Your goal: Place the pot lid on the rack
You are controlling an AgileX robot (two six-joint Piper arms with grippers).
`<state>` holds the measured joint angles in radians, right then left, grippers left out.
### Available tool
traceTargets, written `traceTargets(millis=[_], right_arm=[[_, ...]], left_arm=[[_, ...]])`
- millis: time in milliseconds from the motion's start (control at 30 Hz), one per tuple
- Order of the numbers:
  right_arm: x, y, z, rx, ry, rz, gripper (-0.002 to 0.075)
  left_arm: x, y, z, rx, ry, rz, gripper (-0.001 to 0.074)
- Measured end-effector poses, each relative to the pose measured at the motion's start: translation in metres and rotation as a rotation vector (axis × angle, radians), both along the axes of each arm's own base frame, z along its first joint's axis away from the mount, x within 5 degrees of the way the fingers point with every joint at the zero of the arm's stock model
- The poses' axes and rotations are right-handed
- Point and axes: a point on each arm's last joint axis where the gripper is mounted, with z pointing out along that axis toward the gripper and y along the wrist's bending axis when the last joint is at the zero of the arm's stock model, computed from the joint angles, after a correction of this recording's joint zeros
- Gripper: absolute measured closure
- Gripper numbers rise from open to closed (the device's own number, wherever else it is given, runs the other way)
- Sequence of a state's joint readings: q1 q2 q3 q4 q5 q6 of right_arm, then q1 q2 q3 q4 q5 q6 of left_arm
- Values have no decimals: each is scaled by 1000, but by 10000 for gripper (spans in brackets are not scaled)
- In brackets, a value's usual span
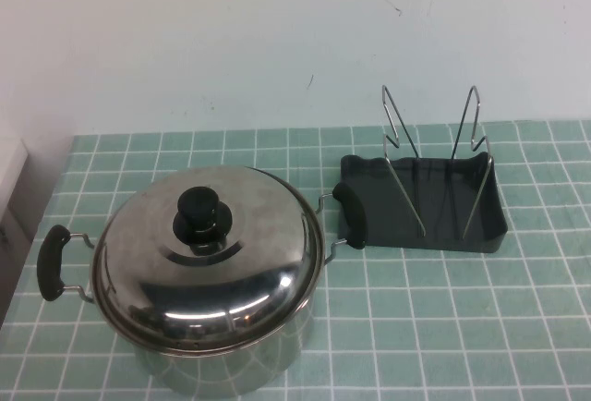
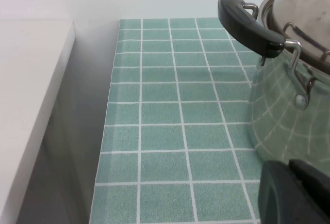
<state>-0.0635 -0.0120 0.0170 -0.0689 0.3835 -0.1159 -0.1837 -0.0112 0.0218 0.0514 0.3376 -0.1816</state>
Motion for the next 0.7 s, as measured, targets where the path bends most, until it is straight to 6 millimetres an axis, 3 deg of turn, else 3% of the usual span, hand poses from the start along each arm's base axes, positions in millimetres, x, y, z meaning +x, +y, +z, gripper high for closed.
traceTargets(millis=[700], right_arm=[[0, -2, 0, -43, 3, -4, 729]], left_arm=[[0, 0, 0, 0, 0, 0, 738]])
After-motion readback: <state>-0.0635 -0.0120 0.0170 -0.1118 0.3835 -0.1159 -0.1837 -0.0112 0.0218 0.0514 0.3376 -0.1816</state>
